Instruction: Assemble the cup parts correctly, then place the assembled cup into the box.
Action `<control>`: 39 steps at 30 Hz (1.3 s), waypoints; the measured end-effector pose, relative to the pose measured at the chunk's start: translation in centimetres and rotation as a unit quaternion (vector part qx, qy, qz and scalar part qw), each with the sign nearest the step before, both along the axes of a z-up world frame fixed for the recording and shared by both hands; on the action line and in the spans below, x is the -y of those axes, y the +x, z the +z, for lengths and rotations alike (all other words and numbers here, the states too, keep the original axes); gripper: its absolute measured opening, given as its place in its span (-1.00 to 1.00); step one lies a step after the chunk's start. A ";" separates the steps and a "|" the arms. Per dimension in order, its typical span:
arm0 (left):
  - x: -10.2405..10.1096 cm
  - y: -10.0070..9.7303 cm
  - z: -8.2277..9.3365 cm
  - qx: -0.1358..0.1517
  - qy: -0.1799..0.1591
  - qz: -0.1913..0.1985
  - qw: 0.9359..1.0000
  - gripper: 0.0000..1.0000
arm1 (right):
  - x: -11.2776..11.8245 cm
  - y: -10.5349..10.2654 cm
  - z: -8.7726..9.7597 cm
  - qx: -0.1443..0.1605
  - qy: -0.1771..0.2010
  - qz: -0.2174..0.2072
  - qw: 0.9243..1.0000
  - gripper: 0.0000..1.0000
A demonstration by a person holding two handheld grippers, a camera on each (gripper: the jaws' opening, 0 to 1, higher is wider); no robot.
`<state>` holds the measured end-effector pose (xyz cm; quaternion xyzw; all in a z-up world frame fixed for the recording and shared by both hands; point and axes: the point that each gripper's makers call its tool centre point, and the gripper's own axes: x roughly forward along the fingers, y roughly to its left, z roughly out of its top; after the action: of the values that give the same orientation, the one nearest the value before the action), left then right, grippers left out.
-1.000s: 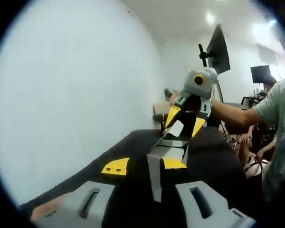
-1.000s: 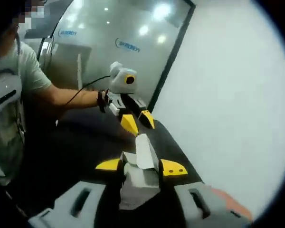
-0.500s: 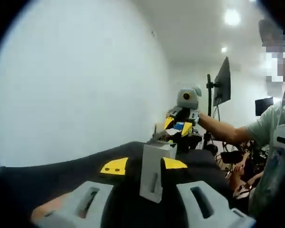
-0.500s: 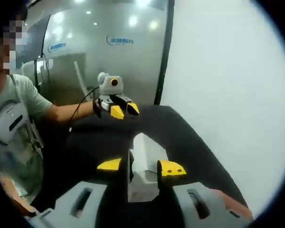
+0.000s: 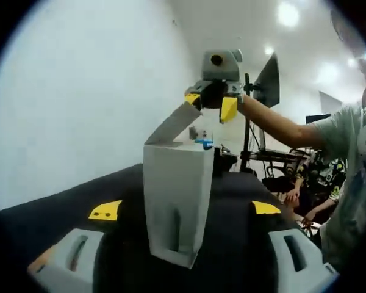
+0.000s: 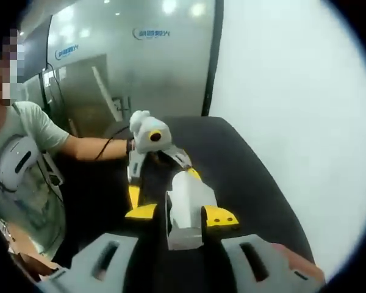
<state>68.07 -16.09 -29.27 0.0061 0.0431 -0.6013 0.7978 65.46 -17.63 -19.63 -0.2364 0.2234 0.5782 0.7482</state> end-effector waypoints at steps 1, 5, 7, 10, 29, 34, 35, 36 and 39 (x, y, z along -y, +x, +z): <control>0.5 0.1 -0.1 0.000 0.000 -0.007 1.000 0.58 | 0.0 -0.1 -0.1 0.000 -0.002 -0.001 1.000 -0.50; 1.9 0.1 -0.3 -0.013 -0.015 -0.025 0.999 0.44 | 0.0 -0.2 -0.2 -0.003 -0.005 -0.004 1.000 -0.50; 2.3 0.2 -0.4 -0.009 -0.019 -0.029 0.999 0.39 | -0.1 -0.4 -0.3 -0.008 -0.010 -0.003 1.000 -0.50; 2.2 1.2 -0.3 0.032 -0.014 -0.010 0.999 -0.03 | -0.1 -0.7 -0.6 -0.014 -0.017 -0.003 1.000 -0.49; 1.8 2.1 -0.6 0.001 -0.032 -0.013 0.999 -0.07 | -0.3 1.0 -0.7 0.006 -0.086 -0.005 0.996 -0.67; 1.8 2.1 -0.6 0.000 -0.031 -0.012 0.999 -0.07 | -0.2 0.5 -1.1 -0.027 -0.093 0.003 0.995 -0.62; 1.8 2.2 -0.6 0.001 -0.031 -0.012 0.999 -0.07 | -0.2 0.2 -1.2 -0.049 -0.092 0.004 0.995 -0.60; 1.8 2.2 -0.6 0.001 -0.030 -0.011 0.999 -0.07 | -0.3 0.5 -1.0 -0.044 -0.089 0.005 0.995 -0.59; 1.8 2.3 -0.6 0.000 -0.029 -0.009 1.000 -0.07 | -0.4 1.2 -0.9 -0.008 -0.096 -0.005 0.995 -0.61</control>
<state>70.33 -17.86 -29.85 -0.0171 0.0257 -0.6097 0.7921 66.69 -17.24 -20.57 -0.3015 0.2851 0.5521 0.7232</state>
